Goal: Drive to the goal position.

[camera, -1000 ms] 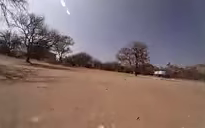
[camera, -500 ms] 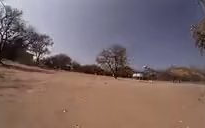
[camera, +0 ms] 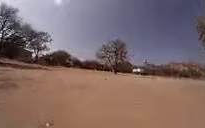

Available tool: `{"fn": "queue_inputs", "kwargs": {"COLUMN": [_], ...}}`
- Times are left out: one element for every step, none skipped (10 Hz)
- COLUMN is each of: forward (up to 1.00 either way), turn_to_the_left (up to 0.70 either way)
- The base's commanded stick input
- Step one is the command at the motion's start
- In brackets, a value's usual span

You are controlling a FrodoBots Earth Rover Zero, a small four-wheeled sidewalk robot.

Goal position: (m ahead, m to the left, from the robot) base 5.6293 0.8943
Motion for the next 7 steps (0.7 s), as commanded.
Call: {"fn": "queue_inputs", "kwargs": {"forward": [1.0,1.0,1.0,1.0,1.0,1.0,1.0], "turn_to_the_left": [0.0,0.0,0.0,0.0,0.0,0.0,0.0]}}
